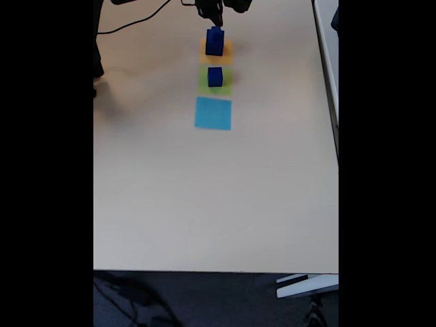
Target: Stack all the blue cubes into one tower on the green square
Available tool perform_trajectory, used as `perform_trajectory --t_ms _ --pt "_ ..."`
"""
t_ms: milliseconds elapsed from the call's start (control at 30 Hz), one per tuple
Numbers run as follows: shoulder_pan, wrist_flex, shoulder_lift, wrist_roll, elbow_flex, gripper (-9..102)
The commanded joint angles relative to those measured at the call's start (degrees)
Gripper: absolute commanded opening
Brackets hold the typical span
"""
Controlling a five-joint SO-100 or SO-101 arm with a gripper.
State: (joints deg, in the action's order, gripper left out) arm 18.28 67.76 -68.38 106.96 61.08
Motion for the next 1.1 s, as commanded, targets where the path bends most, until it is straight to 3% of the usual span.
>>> perform_trajectory --t_ms 0,1067 --pt "0.6 -1.4 -0.7 0.5 -3.5 4" --pt "0.5 -1.4 -1.1 -0.3 1.8 3"
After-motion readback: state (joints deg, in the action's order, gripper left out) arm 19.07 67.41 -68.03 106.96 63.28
